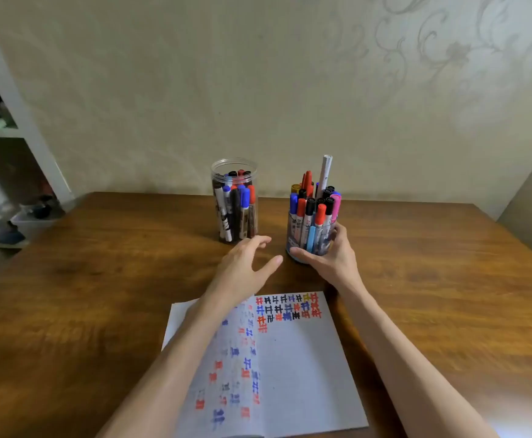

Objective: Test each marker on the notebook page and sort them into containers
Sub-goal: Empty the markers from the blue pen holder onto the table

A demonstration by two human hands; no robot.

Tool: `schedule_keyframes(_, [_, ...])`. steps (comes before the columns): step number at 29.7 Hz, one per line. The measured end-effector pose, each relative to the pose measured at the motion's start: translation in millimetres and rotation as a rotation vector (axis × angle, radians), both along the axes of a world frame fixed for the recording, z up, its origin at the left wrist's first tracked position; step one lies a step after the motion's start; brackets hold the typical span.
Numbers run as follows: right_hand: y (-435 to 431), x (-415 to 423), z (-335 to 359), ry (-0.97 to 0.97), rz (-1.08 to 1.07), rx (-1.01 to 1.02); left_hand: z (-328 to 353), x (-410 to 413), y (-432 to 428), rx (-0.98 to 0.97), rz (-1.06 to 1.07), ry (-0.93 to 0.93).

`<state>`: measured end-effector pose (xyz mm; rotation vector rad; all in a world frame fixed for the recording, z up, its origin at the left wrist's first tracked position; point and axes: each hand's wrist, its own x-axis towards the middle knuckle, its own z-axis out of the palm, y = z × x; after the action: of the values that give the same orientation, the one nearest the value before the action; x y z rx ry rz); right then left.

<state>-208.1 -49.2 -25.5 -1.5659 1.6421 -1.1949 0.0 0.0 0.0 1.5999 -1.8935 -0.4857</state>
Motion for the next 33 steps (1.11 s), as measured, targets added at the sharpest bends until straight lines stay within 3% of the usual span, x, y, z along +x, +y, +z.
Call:
schedule_keyframes(5, [-12.8, 0.6, -5.5, -0.008, 0.001, 0.002, -12.7, -23.0, 6.3, -0.117, -0.027, 0.103])
schedule_keyframes(11, [-11.3, -10.0, -4.0, -0.049, 0.062, -0.08, -20.7, -11.2, 0.8, -0.115, -0.026, 0.238])
schedule_keyframes(20, [8.4, -49.7, 38.3, 0.001, 0.453, -0.098, -15.3, 13.1, -7.2, -0.092, -0.034, 0.86])
schedule_keyframes(26, [14.3, -55.3, 36.2, -0.172, 0.554, -0.002, -15.7, 25.4, -18.3, -0.073, 0.014, 0.868])
schedule_keyframes(33, [12.4, -40.5, 35.3, -0.339, 0.438, -0.028, -24.5, 25.9, -21.1, 0.016, 0.166, 0.857])
